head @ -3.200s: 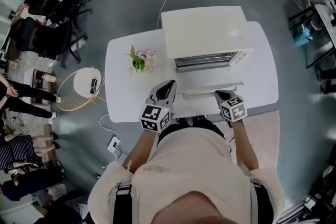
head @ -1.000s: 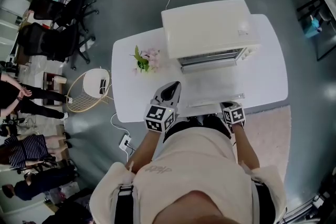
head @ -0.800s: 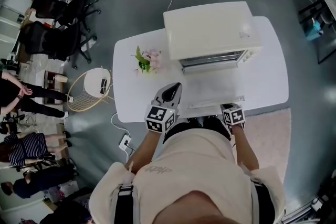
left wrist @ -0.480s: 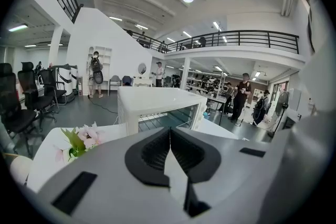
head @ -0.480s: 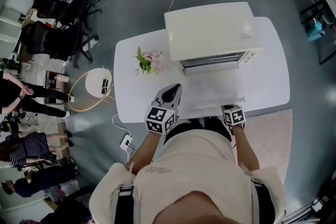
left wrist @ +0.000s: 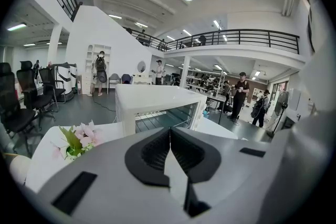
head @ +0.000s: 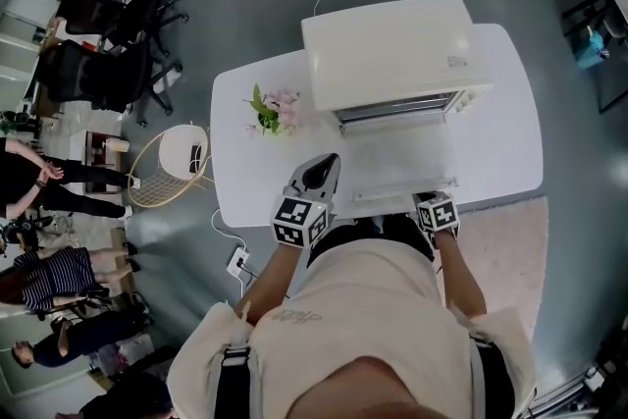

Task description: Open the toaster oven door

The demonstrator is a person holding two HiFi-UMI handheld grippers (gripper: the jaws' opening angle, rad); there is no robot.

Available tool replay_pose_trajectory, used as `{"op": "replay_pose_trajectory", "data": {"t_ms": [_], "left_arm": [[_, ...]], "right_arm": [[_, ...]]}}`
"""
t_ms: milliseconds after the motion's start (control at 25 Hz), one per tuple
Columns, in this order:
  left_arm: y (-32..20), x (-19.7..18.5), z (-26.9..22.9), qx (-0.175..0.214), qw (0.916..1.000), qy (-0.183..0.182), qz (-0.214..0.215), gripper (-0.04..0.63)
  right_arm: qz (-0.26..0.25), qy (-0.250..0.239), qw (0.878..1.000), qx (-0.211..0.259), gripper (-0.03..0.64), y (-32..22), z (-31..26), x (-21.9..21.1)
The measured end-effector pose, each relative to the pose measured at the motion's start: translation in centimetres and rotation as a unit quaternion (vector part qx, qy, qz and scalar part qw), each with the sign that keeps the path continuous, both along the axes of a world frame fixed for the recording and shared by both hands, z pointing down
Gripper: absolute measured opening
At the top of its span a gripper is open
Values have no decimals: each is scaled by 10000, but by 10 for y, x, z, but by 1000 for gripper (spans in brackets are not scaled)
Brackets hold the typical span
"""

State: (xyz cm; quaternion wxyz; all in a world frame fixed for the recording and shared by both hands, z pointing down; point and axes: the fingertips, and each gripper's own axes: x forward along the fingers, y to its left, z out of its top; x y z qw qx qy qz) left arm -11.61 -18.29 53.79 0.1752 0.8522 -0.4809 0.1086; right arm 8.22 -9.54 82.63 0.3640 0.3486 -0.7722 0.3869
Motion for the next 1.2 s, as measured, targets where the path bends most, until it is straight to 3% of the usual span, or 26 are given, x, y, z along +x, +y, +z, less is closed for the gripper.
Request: {"op": "replay_pose_trajectory", "data": {"t_ms": [1200], "left_arm": [[-19,12,8,-81,9999,28,83,21]], "right_arm": [[-18,-39,9997,-228,6,11,2,11]]}}
